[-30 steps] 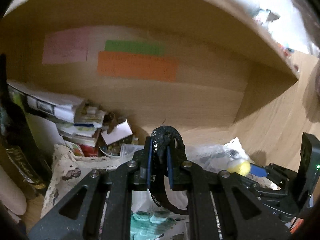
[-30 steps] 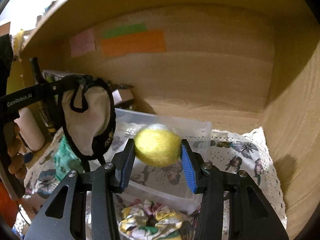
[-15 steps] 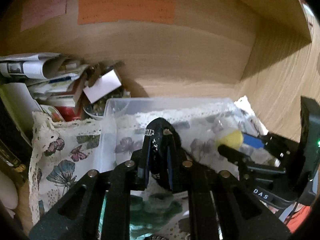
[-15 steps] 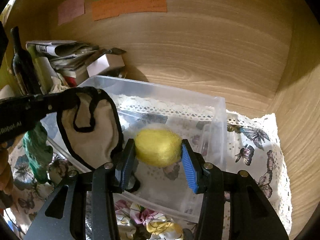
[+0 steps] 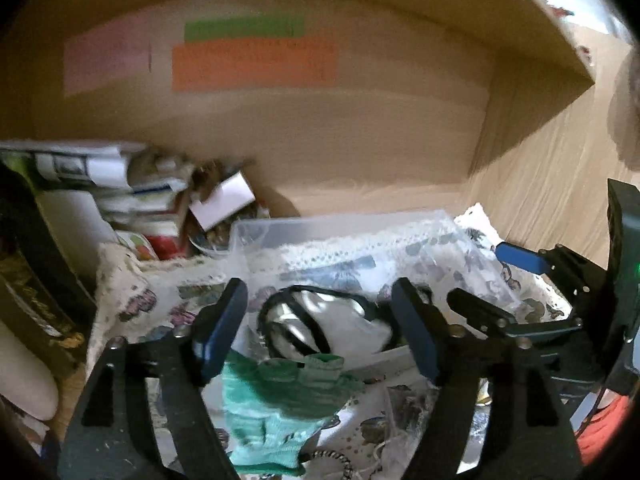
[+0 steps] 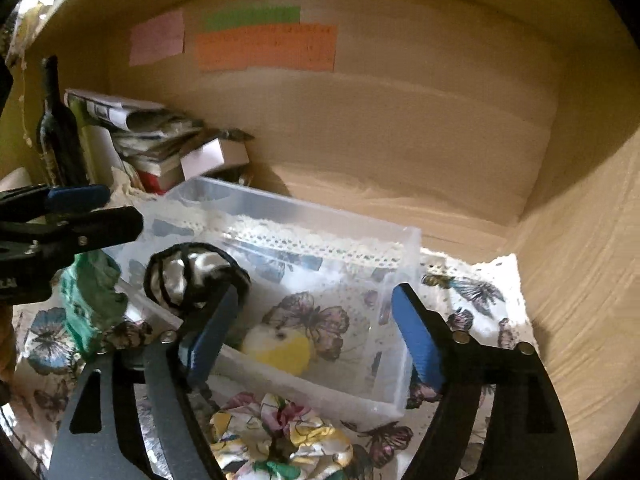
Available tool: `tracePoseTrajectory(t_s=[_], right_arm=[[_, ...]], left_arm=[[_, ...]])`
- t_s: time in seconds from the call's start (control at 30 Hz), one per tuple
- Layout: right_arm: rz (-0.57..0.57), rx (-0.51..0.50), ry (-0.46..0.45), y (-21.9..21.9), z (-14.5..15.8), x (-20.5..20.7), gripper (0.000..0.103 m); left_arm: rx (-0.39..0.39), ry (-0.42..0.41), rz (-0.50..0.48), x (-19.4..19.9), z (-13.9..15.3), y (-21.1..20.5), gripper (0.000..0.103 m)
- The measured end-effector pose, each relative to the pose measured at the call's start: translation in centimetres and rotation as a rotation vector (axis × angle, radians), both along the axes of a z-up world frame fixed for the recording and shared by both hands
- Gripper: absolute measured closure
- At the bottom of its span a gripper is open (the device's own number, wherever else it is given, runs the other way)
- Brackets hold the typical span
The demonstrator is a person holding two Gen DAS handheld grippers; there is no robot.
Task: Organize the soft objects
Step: 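Grasp the green knit glove with the left tool while the right tool grasps the yellow-green sponge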
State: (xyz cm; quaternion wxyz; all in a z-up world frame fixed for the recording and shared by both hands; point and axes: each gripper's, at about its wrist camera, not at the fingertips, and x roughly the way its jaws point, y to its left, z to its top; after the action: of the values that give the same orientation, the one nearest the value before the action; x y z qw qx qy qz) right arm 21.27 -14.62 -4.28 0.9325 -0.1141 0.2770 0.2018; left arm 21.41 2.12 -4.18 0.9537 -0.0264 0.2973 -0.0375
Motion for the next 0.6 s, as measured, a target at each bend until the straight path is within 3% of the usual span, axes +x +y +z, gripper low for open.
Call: tracePoseTrajectory(t_s=[0.23, 0.4, 0.6], right_arm=[[0.002, 0.041, -0.078, -1.1, 1.9, -2.9, 0.014], [-0.006, 0.043, -0.104, -1.7, 1.9, -4.8, 0.009], [-0.041, 0.015, -0.082, -3.0, 0.2, -6.1, 0.008]], left_arm=[[0.031, -0.092, 0.021, -3.3, 2.0, 0.3, 0.002], [0.029, -0.096, 0.034, -5.0, 1.7, 1.0, 0.001], [0.07, -0.024, 0.058, -5.2, -1.2, 1.8, 0.001]])
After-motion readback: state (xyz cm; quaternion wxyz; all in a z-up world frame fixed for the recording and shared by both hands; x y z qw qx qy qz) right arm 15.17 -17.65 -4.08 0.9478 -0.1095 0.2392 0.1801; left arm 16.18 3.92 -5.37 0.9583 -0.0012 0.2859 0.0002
